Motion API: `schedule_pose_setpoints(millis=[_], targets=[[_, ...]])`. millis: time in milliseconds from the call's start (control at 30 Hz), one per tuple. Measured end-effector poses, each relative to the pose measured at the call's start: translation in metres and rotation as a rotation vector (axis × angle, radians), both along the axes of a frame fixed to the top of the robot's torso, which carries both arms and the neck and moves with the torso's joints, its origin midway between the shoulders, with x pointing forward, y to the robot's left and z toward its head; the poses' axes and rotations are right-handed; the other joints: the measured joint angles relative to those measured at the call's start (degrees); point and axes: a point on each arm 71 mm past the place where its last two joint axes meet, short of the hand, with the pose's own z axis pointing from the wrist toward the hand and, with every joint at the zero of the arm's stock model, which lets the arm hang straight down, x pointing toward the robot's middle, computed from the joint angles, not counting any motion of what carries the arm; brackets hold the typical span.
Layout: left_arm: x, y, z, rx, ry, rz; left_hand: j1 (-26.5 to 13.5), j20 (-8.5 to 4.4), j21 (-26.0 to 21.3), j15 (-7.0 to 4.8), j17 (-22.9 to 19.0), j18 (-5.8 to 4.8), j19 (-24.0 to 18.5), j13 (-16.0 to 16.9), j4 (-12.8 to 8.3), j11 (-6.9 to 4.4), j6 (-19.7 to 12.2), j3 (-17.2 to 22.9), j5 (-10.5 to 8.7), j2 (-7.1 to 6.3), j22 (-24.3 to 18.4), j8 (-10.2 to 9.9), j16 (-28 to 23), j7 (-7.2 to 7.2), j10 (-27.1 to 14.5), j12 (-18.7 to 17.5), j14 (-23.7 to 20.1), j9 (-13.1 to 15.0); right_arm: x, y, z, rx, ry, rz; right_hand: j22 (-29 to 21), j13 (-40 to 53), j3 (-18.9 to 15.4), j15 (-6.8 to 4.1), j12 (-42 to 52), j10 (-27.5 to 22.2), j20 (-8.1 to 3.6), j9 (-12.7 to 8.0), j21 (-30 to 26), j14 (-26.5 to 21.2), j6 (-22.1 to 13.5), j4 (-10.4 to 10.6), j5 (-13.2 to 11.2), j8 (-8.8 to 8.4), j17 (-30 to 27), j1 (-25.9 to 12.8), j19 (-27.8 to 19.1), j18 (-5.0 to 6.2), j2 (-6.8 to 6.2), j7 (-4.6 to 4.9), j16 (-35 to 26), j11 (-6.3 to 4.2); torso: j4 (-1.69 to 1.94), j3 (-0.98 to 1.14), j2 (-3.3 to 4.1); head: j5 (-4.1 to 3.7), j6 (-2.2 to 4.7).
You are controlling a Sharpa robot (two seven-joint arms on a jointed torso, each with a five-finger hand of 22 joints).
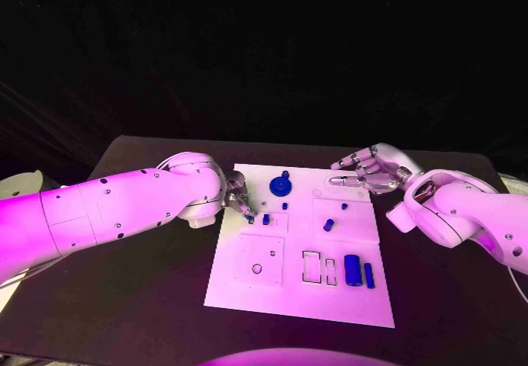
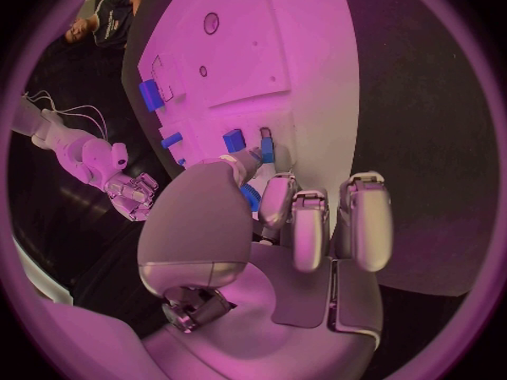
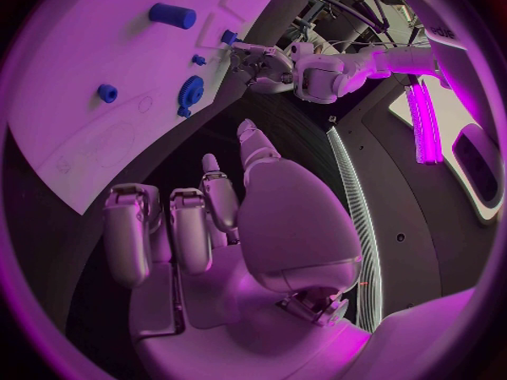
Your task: Assemble the parts on the task board
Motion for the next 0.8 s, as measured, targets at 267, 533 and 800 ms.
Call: schedule_pose_setpoints(millis=[267, 533, 800], targets=[[-0.0003, -0.0014, -0.0002, 0.01, -0.002, -0.019, 0.2, 0.0, 0.0, 0.0, 0.0, 0.0, 0.0, 0.1, 0.0, 0.0, 0.0, 0.0, -0.01, -0.18, 0.0, 0.0, 0.0, 0.01, 0.0, 0.0, 0.0, 0.0, -0.0001, 0.0001, -0.0001, 0.0, 0.0, 0.001, 0.0, 0.0, 0.0, 0.0, 0.0, 0.0, 0.0, 0.0, 0.0, 0.0, 0.0, 0.0, 0.0, 0.0, 0.0, 0.0, 0.0, 0.0, 0.0, 0.0, 0.0, 0.0, -0.01, -0.02, 0.0, 0.13, -0.14], [-0.0007, -0.0026, -0.0006, 0.012, -0.001, -0.033, 0.4, 0.0, 0.0, 0.0, 0.0, 0.0, 0.0, 0.1, 0.0, 0.01, 0.0, 0.0, -0.02, -0.2, 0.0, 0.0, 0.0, 0.02, 0.0, 0.0, 0.0, 0.0, -0.0002, 0.0003, -0.0002, 0.0, 0.001, 0.002, 0.0, 0.0, 0.0, 0.0, 0.0, 0.0, 0.0, 0.0, 0.0, 0.0, 0.0, 0.0, 0.0, 0.0, 0.0, 0.0, 0.0, 0.0, 0.0, 0.0, 0.0, 0.0, 0.0, -0.03, 0.01, 0.06, -0.26], [-0.0024, -0.004, -0.0008, 0.017, 0.003, -0.048, 0.6, -0.21, 0.0, 0.0, 0.0, 0.0, 0.2, 0.1, -0.3, 0.01, 0.2, -0.3, 0.19, 0.02, 0.0, 0.0, 0.0, -0.08, 0.0, 0.0, 0.0, 0.0, -0.0002, 0.0002, -0.0003, 0.0, 0.002, 0.002, 0.0, 0.0, 0.0, 0.0, 0.0, 0.0, 0.0, 0.0, 0.0, 0.0, 0.0, 0.0, 0.0, 0.0, 0.0, 0.0, 0.0, 0.0, 0.0, 0.0, 0.0, 0.0, 0.01, -0.03, 0.01, 0.11, -0.42]])
